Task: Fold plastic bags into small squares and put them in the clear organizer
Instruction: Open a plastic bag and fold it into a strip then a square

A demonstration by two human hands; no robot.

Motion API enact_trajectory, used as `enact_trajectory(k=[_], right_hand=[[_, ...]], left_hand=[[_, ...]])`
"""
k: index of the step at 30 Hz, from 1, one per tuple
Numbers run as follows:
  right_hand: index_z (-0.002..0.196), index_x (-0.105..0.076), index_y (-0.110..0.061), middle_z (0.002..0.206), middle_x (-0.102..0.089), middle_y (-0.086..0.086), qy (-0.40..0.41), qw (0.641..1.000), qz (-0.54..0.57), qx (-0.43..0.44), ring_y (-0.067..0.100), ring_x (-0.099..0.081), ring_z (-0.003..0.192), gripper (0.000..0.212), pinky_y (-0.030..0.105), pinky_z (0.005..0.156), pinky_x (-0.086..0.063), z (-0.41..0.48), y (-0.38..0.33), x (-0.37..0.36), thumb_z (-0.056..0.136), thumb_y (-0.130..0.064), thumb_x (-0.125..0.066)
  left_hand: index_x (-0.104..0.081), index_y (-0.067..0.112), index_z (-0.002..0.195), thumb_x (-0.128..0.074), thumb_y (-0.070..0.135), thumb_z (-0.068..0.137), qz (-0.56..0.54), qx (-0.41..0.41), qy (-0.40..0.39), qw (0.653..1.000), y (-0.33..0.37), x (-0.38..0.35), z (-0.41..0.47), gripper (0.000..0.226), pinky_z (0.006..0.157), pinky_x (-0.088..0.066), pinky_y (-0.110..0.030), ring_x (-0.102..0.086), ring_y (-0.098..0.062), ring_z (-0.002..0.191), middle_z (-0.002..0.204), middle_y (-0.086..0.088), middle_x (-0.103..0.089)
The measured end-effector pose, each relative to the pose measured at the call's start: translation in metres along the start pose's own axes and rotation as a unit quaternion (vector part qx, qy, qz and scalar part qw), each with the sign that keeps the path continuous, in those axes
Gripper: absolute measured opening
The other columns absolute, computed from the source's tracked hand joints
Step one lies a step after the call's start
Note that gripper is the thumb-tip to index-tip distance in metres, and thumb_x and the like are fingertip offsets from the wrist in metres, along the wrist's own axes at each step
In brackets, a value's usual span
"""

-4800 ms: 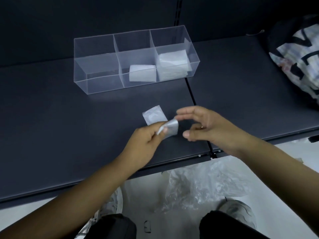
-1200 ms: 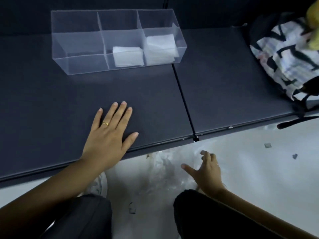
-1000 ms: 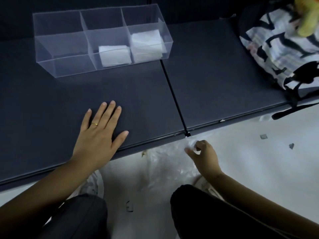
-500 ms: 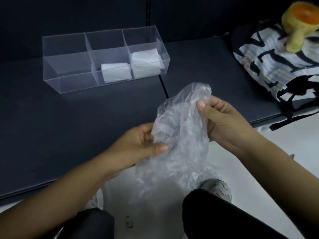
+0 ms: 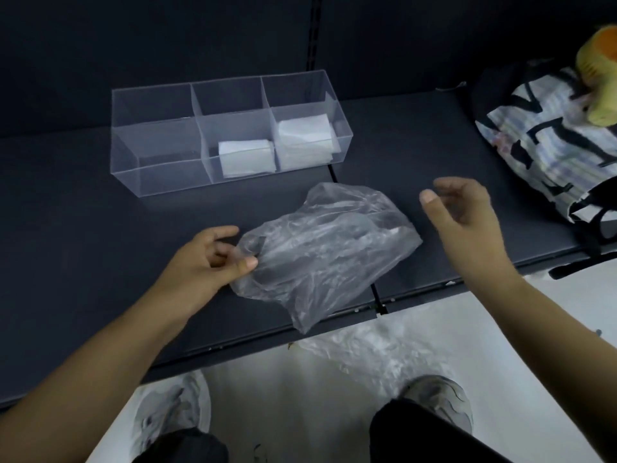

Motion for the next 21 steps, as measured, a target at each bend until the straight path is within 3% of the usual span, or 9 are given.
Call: enact_trajectory(k=[3, 5, 8, 10, 12, 13, 15, 17, 21], right_hand=[[0.118, -0.054, -0.037, 0.123, -0.044, -0.011, -0.098, 0.985, -0.09, 0.112, 0.005, -0.043, 0.117, 0.056, 0.024, 0.1, -0.031, -0.029, -0.024, -0.02, 0.074, -0.072, -0.055], [0.119, -0.059, -0.03, 0.129, -0.043, -0.009, -0.126, 0.963, -0.187, 0.149, 0.007, -0.036, 0.12, 0.06, 0.029, 0.102, -0.023, -0.037, -0.03, -0.034, 0.071, -0.067, -0.064], [0.097, -0.072, -0.02, 0.124, -0.055, -0.007, -0.124, 0.958, -0.211, 0.152, 0.015, -0.044, 0.118, 0.022, 0.027, 0.102, -0.024, -0.033, -0.037, -0.04, 0.082, -0.036, -0.072], [0.085, -0.074, -0.018, 0.102, -0.066, -0.012, -0.153, 0.964, -0.145, 0.164, 0.009, -0.057, 0.101, 0.01, 0.023, 0.095, -0.038, -0.033, -0.046, -0.041, 0.085, -0.027, -0.07], [0.08, -0.073, -0.018, 0.081, -0.07, -0.013, -0.215, 0.968, -0.008, 0.132, 0.001, -0.064, 0.081, 0.011, 0.013, 0.076, -0.047, -0.036, -0.058, -0.047, 0.083, -0.028, -0.072], [0.078, -0.071, -0.017, 0.076, -0.07, -0.011, -0.235, 0.964, 0.058, 0.114, 0.001, -0.065, 0.072, 0.013, 0.011, 0.069, -0.047, -0.037, -0.064, -0.049, 0.081, -0.03, -0.072], [0.077, -0.067, -0.016, 0.07, -0.068, -0.004, -0.252, 0.953, 0.146, 0.077, 0.008, -0.061, 0.062, 0.023, 0.017, 0.06, -0.047, -0.034, -0.072, -0.051, 0.073, -0.037, -0.074], [0.083, -0.066, -0.016, 0.075, -0.07, 0.0, -0.298, 0.94, 0.167, 0.024, 0.016, -0.065, 0.067, 0.032, 0.022, 0.062, -0.05, -0.033, -0.069, -0.052, 0.067, -0.042, -0.075], [0.082, -0.069, -0.011, 0.083, -0.072, 0.001, -0.364, 0.924, 0.113, -0.037, 0.018, -0.07, 0.081, 0.024, 0.023, 0.075, -0.054, -0.039, -0.048, -0.049, 0.074, -0.032, -0.075]], left_hand=[[-0.045, 0.041, 0.131, -0.068, 0.063, 0.055, 0.144, -0.083, 0.067, 0.984, 0.011, 0.004, -0.001, 0.082, 0.096, -0.036, -0.021, -0.048, -0.003, 0.115, 0.126, 0.012, -0.047], [-0.041, 0.037, 0.139, -0.059, 0.07, 0.057, 0.214, -0.139, 0.062, 0.965, 0.024, -0.004, -0.001, 0.09, 0.108, -0.028, -0.029, -0.032, -0.005, 0.13, 0.138, 0.016, -0.036], [-0.029, 0.035, 0.147, -0.053, 0.074, 0.06, 0.272, -0.186, -0.027, 0.944, 0.046, -0.033, -0.001, 0.098, 0.119, -0.009, -0.035, -0.008, -0.002, 0.143, 0.154, 0.018, -0.019], [-0.019, 0.037, 0.15, -0.054, 0.074, 0.061, 0.293, -0.222, -0.106, 0.924, 0.062, -0.058, -0.003, 0.102, 0.118, 0.001, -0.032, 0.004, 0.006, 0.141, 0.156, 0.02, -0.01], [-0.027, 0.038, 0.147, -0.062, 0.068, 0.063, 0.263, -0.232, -0.155, 0.924, 0.075, -0.076, -0.005, 0.096, 0.12, -0.002, -0.033, -0.011, 0.006, 0.139, 0.152, 0.019, -0.024], [-0.043, 0.035, 0.14, -0.069, 0.059, 0.068, 0.219, -0.23, -0.161, 0.934, 0.08, -0.079, -0.005, 0.08, 0.119, -0.015, -0.033, -0.032, 0.004, 0.133, 0.142, 0.018, -0.044], [-0.069, 0.024, 0.103, -0.075, 0.036, 0.078, 0.115, -0.233, -0.126, 0.958, 0.083, -0.076, -0.003, 0.029, 0.09, -0.047, -0.019, -0.063, 0.005, 0.086, 0.093, 0.019, -0.07], [-0.07, 0.021, 0.081, -0.071, 0.029, 0.083, 0.054, -0.224, -0.056, 0.972, 0.079, -0.063, -0.001, 0.008, 0.06, -0.043, -0.01, -0.055, 0.006, 0.056, 0.065, 0.017, -0.066], [-0.069, 0.021, 0.081, -0.068, 0.03, 0.085, -0.06, -0.187, 0.025, 0.98, 0.064, -0.039, -0.004, 0.01, 0.059, -0.048, -0.016, -0.059, -0.004, 0.06, 0.068, 0.005, -0.069]])
Point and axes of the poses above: each hand's wrist, its own z-axis towards the middle knuckle, its own x-axis out of the back of the hand, y = z × x, the point moved 4 cm from there along z, towards the middle knuckle
